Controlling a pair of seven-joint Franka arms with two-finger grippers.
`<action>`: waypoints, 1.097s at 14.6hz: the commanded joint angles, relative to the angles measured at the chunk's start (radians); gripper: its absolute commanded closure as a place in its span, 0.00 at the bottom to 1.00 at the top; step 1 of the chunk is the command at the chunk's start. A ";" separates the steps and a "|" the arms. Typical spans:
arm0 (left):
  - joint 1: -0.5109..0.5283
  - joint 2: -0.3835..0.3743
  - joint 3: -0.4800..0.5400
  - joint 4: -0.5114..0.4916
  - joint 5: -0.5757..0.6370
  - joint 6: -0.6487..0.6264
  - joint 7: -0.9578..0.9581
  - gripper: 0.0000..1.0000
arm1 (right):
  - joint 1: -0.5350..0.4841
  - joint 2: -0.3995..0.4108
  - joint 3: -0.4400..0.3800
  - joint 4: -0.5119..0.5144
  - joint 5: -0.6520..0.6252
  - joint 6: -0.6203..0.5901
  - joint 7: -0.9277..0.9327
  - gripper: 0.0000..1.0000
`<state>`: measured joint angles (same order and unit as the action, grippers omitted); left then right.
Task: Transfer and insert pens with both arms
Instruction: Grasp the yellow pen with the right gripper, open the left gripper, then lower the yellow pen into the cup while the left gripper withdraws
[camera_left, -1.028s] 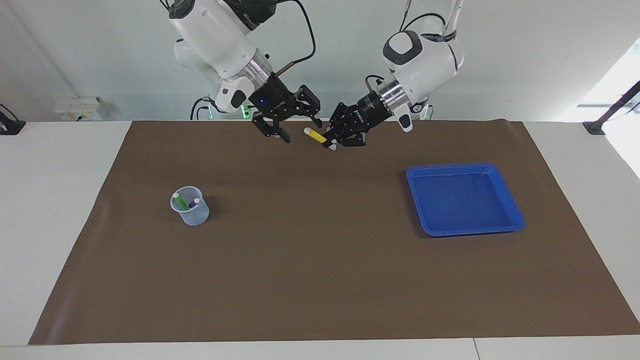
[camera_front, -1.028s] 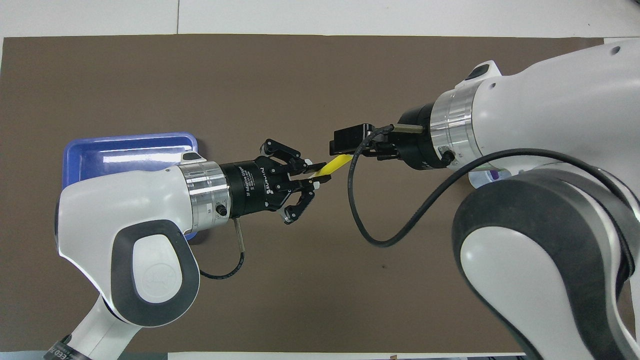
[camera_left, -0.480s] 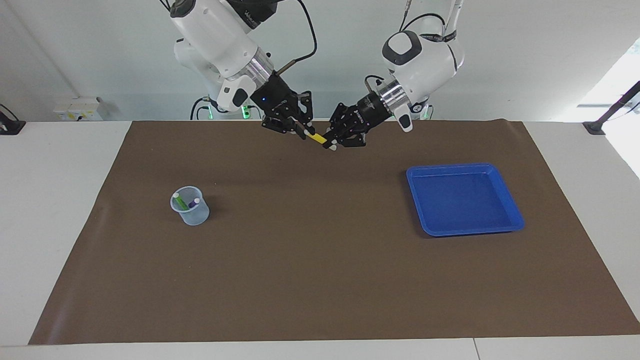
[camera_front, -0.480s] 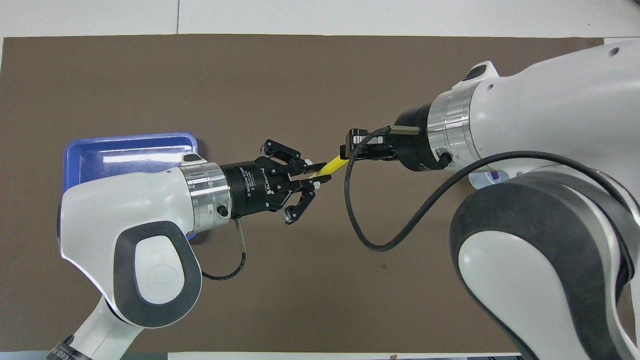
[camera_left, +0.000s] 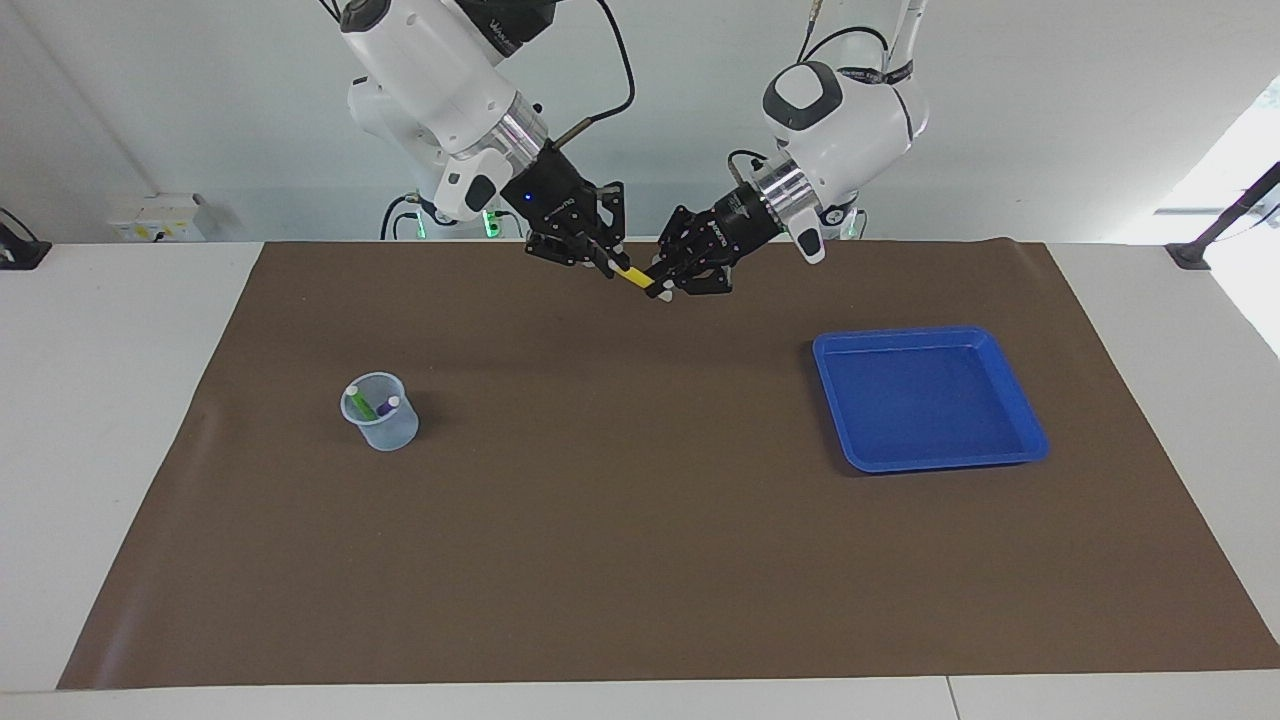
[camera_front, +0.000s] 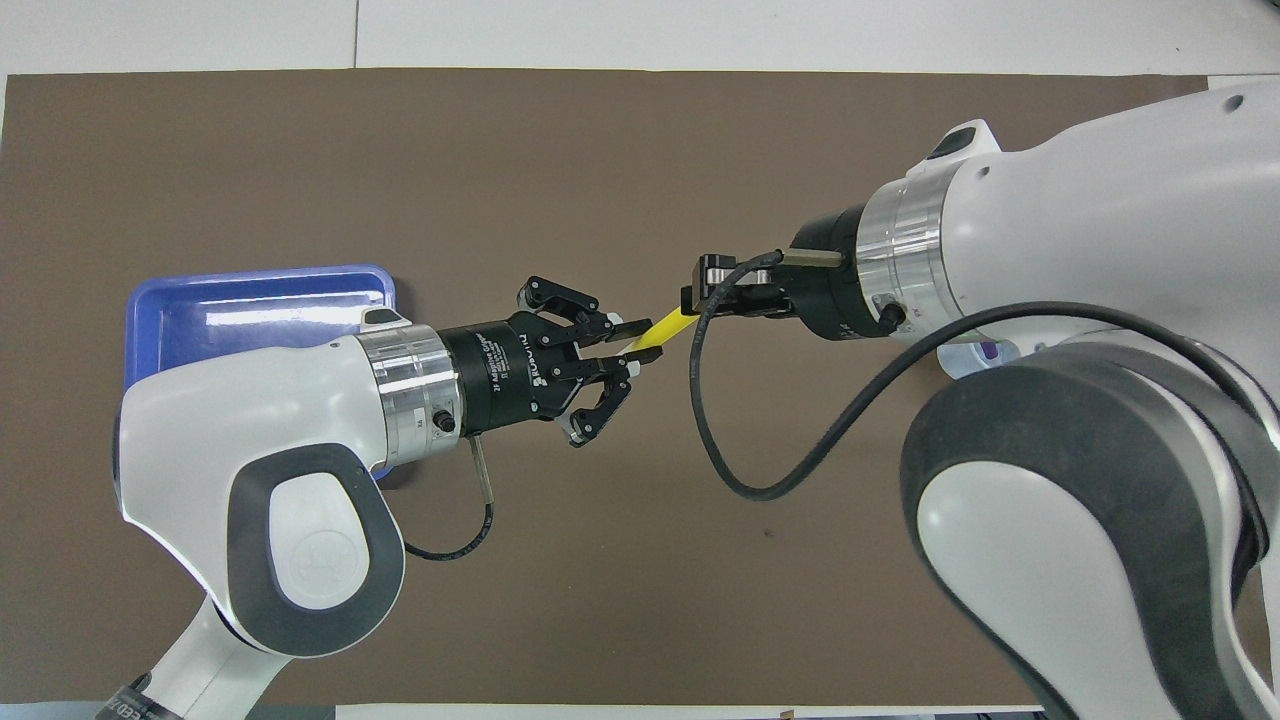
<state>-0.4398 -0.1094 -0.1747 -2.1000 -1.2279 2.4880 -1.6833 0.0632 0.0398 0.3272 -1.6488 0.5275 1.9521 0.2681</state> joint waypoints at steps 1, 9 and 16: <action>-0.008 -0.039 0.012 -0.028 -0.024 0.019 -0.007 0.00 | -0.020 -0.001 -0.003 -0.008 -0.017 0.002 -0.026 1.00; 0.191 -0.042 0.020 -0.012 0.164 -0.248 0.026 0.00 | -0.078 -0.018 -0.010 -0.054 -0.414 -0.012 -0.097 1.00; 0.348 -0.027 0.020 0.069 0.500 -0.555 0.258 0.00 | -0.287 -0.061 -0.010 -0.160 -0.478 -0.002 -0.452 1.00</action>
<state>-0.1024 -0.1369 -0.1493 -2.0640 -0.8346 1.9860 -1.4771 -0.1771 0.0203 0.3055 -1.7560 0.0641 1.9443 -0.1247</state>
